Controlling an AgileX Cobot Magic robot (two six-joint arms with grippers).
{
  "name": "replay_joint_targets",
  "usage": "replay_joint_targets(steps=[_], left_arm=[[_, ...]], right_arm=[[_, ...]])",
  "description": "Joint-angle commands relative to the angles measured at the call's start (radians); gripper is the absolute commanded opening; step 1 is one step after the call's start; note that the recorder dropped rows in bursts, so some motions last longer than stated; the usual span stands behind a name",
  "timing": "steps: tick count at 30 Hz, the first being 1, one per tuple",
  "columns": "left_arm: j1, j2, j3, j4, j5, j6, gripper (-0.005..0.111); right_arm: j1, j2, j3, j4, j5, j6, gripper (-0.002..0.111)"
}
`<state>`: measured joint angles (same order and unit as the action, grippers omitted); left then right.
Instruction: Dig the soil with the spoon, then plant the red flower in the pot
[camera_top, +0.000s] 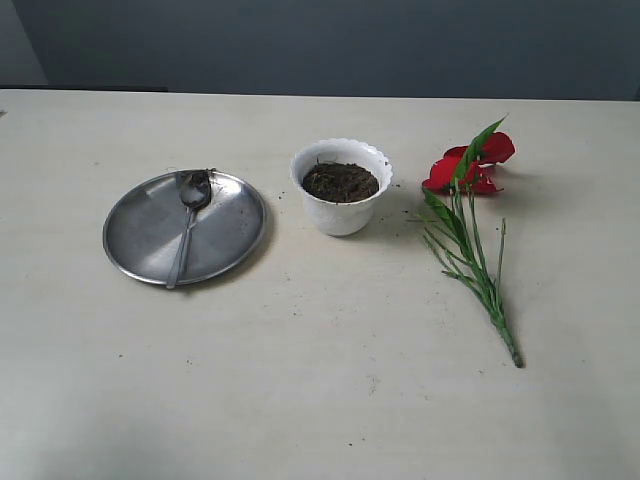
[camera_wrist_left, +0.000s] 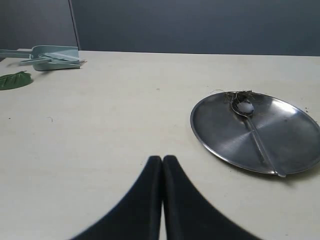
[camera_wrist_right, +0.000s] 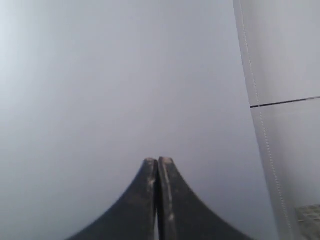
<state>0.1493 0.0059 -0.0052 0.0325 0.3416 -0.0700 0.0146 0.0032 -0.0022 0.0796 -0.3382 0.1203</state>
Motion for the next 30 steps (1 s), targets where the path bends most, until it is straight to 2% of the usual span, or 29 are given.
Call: replay_joint_targets(steps=[1, 11, 20, 27, 30], left_arm=[[-0.004, -0.006, 0.005, -0.006, -0.006, 0.003, 0.0], [-0.004, -0.006, 0.005, -0.006, -0.006, 0.003, 0.0], [-0.004, -0.006, 0.005, -0.006, -0.006, 0.003, 0.0], [-0.004, -0.006, 0.005, -0.006, -0.006, 0.003, 0.0], [-0.004, -0.006, 0.005, -0.006, -0.006, 0.003, 0.0]], right_arm=[[-0.003, -0.003, 0.002, 0.03, -0.079, 0.085, 0.0], [-0.003, -0.003, -0.034, 0.035, -0.1, 0.165, 0.0], [-0.003, 0.067, -0.332, -0.095, 0.223, 0.165, 0.0], [-0.003, 0.19, -0.49, -0.161, 0.274, 0.165, 0.0], [-0.003, 0.278, -0.575, -0.161, 0.375, 0.165, 0.0]])
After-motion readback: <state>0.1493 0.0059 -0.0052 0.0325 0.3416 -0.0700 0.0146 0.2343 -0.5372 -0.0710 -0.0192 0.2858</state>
